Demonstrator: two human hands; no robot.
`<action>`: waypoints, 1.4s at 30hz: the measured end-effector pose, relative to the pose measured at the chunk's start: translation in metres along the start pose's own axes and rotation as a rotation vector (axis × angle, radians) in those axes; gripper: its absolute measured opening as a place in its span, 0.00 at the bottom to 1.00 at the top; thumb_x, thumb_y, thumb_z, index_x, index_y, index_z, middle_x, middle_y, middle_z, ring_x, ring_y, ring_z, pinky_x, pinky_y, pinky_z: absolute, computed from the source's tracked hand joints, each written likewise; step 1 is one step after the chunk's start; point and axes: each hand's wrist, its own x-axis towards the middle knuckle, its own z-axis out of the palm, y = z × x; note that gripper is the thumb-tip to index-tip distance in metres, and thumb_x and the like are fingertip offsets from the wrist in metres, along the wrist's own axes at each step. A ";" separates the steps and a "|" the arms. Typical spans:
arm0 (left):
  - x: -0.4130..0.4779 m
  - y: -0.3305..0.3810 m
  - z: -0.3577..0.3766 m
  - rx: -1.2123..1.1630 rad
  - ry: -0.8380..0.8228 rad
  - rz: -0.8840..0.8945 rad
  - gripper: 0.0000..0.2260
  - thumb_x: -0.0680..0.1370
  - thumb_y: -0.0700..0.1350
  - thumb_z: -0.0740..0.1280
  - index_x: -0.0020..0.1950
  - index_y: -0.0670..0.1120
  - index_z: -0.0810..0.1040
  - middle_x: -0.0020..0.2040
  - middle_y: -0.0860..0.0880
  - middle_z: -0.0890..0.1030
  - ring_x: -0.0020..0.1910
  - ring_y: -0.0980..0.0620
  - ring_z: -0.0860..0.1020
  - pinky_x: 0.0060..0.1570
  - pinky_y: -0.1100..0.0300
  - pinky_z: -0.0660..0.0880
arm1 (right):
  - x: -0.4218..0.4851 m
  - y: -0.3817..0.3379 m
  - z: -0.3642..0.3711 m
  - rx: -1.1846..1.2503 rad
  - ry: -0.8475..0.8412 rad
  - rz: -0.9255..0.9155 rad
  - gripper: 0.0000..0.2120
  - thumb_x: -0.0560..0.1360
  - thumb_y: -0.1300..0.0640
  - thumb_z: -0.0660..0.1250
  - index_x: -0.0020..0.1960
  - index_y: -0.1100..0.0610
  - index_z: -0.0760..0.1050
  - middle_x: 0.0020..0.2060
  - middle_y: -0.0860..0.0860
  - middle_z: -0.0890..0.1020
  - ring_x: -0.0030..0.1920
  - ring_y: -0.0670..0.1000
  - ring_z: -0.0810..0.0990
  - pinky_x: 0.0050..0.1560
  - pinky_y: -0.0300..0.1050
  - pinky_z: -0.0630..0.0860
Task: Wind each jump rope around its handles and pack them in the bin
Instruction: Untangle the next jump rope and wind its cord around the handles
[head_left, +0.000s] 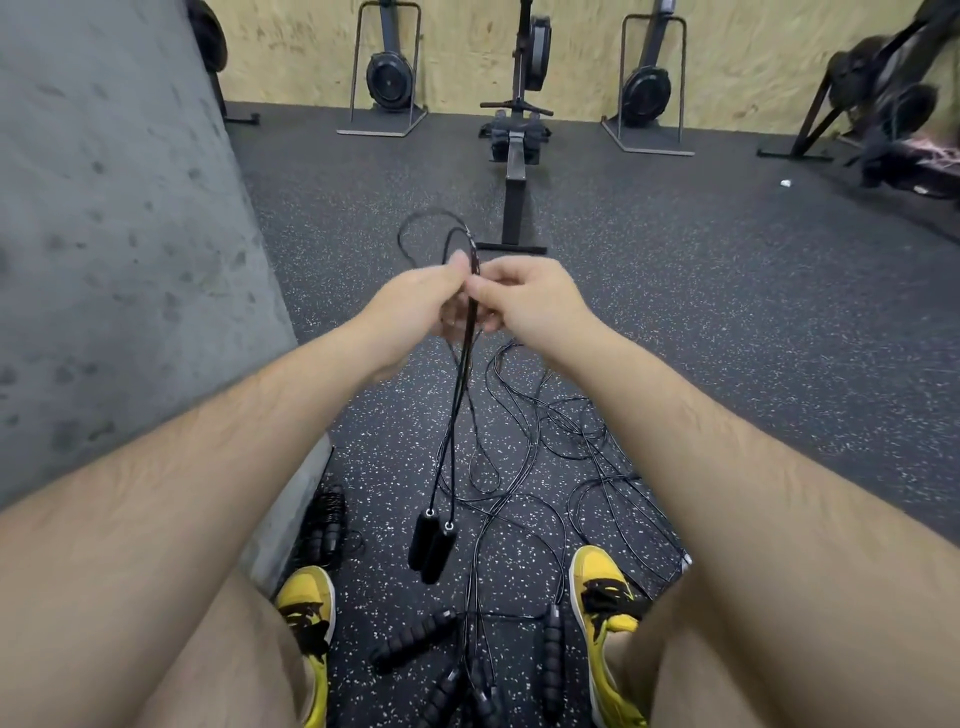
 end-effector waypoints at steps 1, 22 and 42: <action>-0.003 -0.006 -0.002 0.030 -0.088 -0.035 0.16 0.85 0.53 0.59 0.58 0.43 0.80 0.53 0.45 0.85 0.51 0.47 0.82 0.54 0.52 0.77 | 0.002 -0.004 -0.001 0.044 0.046 -0.008 0.07 0.78 0.59 0.70 0.42 0.58 0.82 0.33 0.49 0.84 0.30 0.49 0.77 0.36 0.45 0.78; 0.006 0.000 -0.005 0.060 0.162 0.089 0.12 0.83 0.43 0.65 0.58 0.35 0.80 0.48 0.45 0.83 0.45 0.52 0.81 0.47 0.56 0.80 | -0.008 0.015 0.001 -0.261 -0.185 0.095 0.10 0.77 0.54 0.73 0.48 0.63 0.81 0.35 0.52 0.82 0.31 0.49 0.76 0.35 0.40 0.75; 0.005 -0.011 0.003 0.192 0.138 0.072 0.07 0.81 0.41 0.68 0.46 0.45 0.85 0.42 0.43 0.84 0.37 0.52 0.79 0.43 0.57 0.78 | -0.015 0.012 -0.011 -0.212 -0.299 0.202 0.07 0.70 0.63 0.70 0.47 0.56 0.81 0.42 0.52 0.84 0.35 0.51 0.81 0.52 0.53 0.81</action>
